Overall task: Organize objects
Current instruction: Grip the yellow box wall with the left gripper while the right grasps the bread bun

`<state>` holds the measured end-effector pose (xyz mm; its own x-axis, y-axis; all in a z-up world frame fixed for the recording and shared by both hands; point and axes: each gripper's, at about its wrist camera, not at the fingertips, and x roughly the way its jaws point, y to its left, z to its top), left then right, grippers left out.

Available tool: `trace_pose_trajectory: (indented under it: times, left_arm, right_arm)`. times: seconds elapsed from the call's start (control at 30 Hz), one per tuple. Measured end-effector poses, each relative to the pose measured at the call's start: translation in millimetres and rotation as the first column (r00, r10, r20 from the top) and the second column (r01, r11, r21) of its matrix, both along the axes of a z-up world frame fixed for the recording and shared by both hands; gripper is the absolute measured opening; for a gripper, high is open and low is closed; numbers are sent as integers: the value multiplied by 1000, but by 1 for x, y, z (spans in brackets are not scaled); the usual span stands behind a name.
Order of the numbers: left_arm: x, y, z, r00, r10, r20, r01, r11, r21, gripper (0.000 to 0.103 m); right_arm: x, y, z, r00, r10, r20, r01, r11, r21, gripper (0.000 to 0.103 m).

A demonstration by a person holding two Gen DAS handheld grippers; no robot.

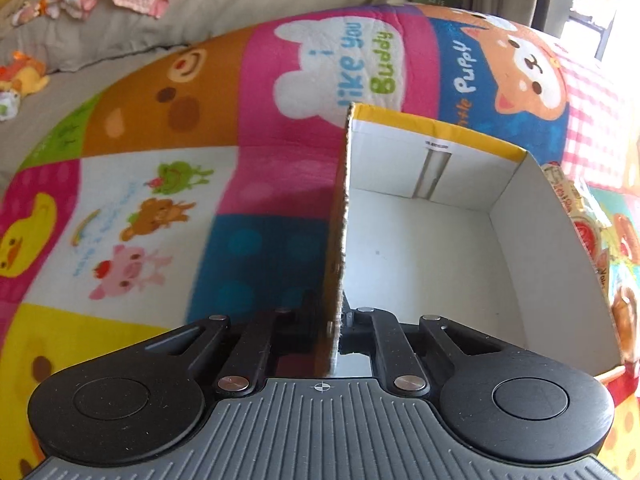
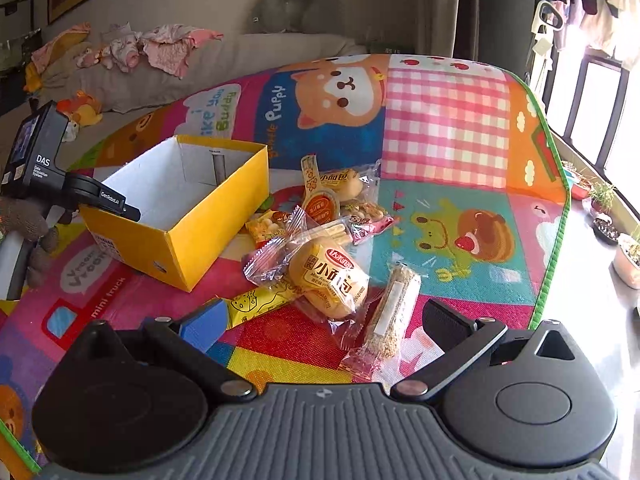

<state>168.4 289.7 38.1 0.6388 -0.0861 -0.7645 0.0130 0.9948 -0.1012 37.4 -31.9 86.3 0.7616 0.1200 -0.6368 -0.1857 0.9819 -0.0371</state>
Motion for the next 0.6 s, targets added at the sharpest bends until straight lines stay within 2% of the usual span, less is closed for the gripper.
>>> trace_pose_trajectory:
  times: [0.1, 0.4, 0.5, 0.6]
  left_arm:
    - [-14, 11, 3, 1000, 20, 1, -20, 1000, -1, 9]
    - [-37, 16, 7, 1000, 9, -6, -10, 996, -85, 10]
    - [-37, 15, 6, 1000, 21, 1, -21, 991, -130, 11]
    - [-39, 12, 3, 999, 45, 11, -43, 982, -182, 13]
  right_arm:
    - [7, -1, -6, 1000, -4, 2, 4, 1000, -9, 103]
    - [45, 8, -23, 1000, 10, -24, -10, 1000, 13, 103]
    - [56, 12, -24, 999, 27, -40, -26, 999, 28, 103]
    - [66, 6, -15, 1000, 11, -14, -10, 998, 65, 103]
